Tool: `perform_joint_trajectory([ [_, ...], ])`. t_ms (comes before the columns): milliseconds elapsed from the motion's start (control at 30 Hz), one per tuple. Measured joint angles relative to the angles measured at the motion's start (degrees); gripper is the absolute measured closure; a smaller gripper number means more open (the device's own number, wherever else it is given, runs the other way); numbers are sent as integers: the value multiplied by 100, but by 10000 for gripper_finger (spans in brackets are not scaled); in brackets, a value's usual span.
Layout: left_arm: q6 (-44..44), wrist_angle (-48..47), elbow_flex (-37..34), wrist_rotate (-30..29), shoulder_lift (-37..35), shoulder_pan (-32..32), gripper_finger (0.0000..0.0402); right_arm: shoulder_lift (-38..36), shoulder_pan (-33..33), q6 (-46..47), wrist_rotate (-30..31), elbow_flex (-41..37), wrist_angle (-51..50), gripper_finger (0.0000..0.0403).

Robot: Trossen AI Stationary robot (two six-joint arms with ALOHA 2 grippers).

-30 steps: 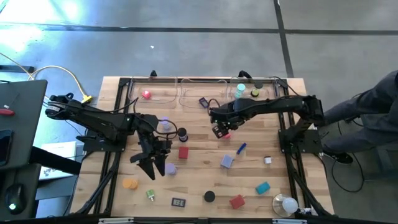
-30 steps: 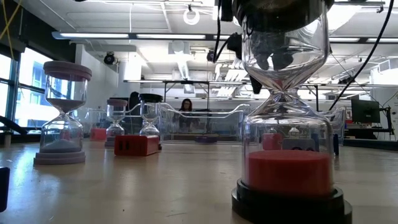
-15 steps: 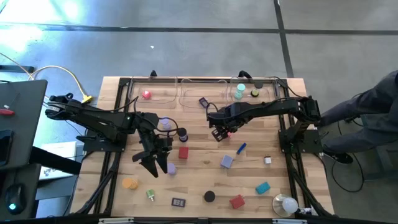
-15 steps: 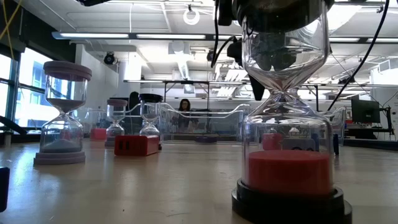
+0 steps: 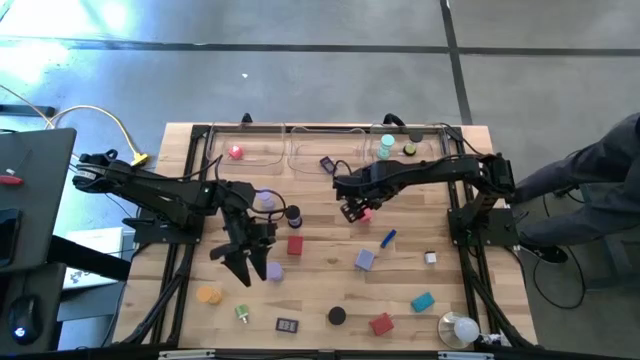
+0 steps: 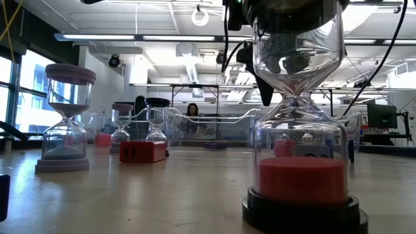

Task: Pick & Place Office items
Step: Put the right pink charger adapter into the left transparent bin

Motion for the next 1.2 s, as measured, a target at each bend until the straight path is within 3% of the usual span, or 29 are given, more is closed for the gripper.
perform_joint_trajectory([
  [200, -28, -1, 0, 294, 0, 260, 124, 0, 113, -93, 75, 0, 118, 26],
  [333, 43, -2, 0, 360, 0, 282, 124, 0, 321, -118, 461, 0, 257, 5],
  [433, 207, -5, 0, 484, 0, 281, 124, 0, 477, -108, 750, 0, 255, 12],
  [633, 336, -4, 0, 481, 0, 283, 124, 298, 301, -521, -89, 0, 304, 35],
  [1200, 353, -119, -4, 570, -2, 226, 124, 850, -188, -1512, -566, -4, 319, 54],
])
